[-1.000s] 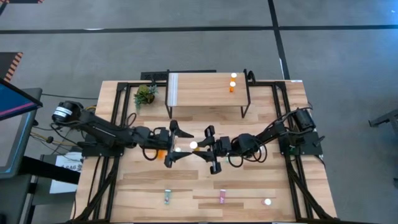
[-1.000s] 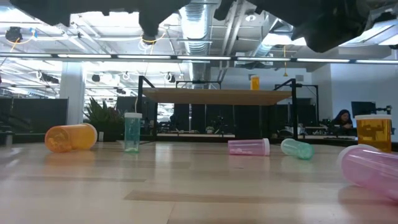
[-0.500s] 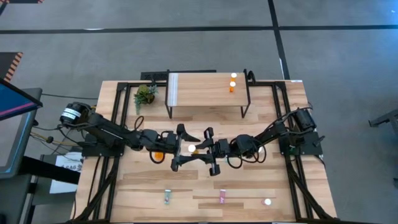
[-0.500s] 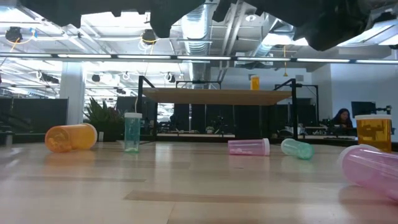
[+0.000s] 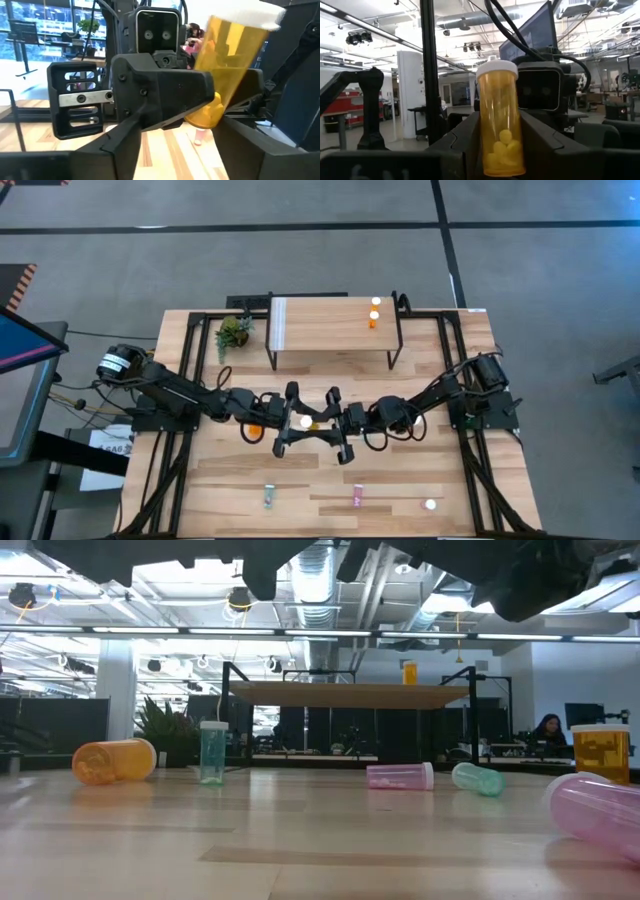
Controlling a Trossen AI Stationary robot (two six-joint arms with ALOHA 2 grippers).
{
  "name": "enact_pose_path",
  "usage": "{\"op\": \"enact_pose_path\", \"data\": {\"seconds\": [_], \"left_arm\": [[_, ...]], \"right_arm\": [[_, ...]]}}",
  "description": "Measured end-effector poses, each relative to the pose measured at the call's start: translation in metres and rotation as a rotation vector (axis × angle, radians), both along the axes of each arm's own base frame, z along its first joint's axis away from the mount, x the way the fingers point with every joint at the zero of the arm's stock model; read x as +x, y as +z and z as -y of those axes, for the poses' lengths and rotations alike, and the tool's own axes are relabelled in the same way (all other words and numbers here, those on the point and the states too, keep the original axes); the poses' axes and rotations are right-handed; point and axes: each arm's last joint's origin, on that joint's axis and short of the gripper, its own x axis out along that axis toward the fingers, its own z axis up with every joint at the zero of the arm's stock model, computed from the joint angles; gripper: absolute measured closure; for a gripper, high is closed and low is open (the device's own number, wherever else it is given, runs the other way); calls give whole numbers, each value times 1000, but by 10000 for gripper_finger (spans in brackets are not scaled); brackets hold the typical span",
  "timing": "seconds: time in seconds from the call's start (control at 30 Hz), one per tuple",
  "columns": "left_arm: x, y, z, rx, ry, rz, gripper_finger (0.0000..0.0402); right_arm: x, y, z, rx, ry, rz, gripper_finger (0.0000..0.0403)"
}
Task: Pick and place medicine bottles onto shelf by color
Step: Put the small orange pill bottle on the shelf aligned with the other small orange pill bottles
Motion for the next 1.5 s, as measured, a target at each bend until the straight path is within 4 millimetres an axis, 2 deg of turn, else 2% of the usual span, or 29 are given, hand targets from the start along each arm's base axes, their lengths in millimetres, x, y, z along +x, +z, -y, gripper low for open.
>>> {"op": "enact_pose_path", "data": {"seconds": [0.2, 0.5, 0.9, 1.03, 1.23, 1.33, 1.43, 1.5], "left_arm": [[0, 0, 0, 8, -2, 0, 226], [0, -1, 0, -8, -24, -12, 239], [-4, 1, 0, 11, -58, -56, 260], [-19, 17, -3, 52, -59, -92, 260], [-54, 32, -6, 144, 33, -241, 260], [-69, 24, -10, 219, 163, -375, 260], [-81, 3, -18, 250, 313, -515, 260], [-87, -15, -23, 252, 343, -612, 260]], "right_arm": [[1, -2, 0, 2, -9, -21, 261], [2, -7, -1, -23, 5, -62, 261], [1, -9, -6, -17, 17, -84, 284], [-1, -7, -8, -35, 12, -155, 284], [-11, 0, -4, -75, -82, -409, 284], [-15, 0, -2, -62, -108, -496, 284], [-16, -1, -1, -52, -112, -516, 284], [-15, -2, -2, -52, -111, -514, 284]]}}
